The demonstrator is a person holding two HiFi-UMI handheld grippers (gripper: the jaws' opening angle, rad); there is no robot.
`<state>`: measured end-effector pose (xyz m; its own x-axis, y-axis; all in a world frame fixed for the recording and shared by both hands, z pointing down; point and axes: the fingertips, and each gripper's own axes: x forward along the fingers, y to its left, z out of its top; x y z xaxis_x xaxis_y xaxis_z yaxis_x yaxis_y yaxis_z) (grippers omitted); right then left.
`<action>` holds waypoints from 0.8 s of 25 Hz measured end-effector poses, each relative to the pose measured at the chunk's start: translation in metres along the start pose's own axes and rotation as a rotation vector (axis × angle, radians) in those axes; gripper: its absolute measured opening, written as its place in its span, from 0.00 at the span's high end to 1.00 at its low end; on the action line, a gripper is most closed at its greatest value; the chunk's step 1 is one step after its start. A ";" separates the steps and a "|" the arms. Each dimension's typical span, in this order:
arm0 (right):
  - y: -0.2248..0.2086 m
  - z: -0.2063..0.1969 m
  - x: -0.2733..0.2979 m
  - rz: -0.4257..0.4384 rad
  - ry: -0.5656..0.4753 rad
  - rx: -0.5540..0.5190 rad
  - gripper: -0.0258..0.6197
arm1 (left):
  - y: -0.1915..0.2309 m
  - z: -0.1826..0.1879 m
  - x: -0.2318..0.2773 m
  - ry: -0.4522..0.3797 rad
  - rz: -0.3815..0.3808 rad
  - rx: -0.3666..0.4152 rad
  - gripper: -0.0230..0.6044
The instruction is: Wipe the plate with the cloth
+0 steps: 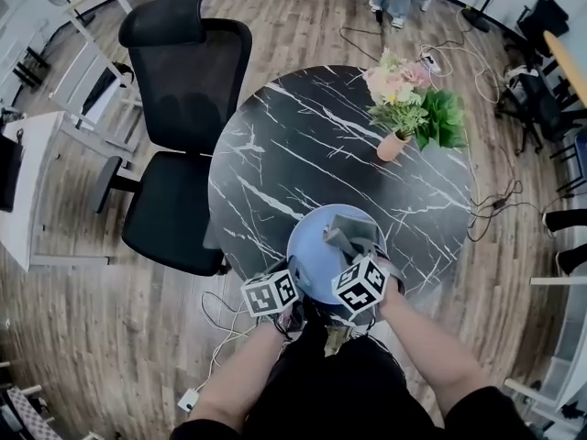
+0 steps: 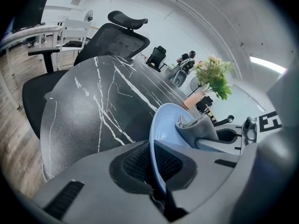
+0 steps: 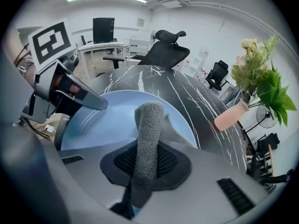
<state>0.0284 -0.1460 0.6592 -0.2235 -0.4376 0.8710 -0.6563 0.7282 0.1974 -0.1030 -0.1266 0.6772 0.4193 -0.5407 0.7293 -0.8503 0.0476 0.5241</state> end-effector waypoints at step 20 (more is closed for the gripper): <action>0.116 -0.004 -0.013 0.419 -0.015 0.001 0.87 | -0.001 -0.001 0.002 -0.006 -0.006 -0.013 0.92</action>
<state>-0.0420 -0.0532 0.6727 -0.4817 -0.1113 0.8692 -0.5073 0.8442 -0.1731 -0.1004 -0.1265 0.6785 0.4220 -0.5464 0.7234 -0.8438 0.0549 0.5338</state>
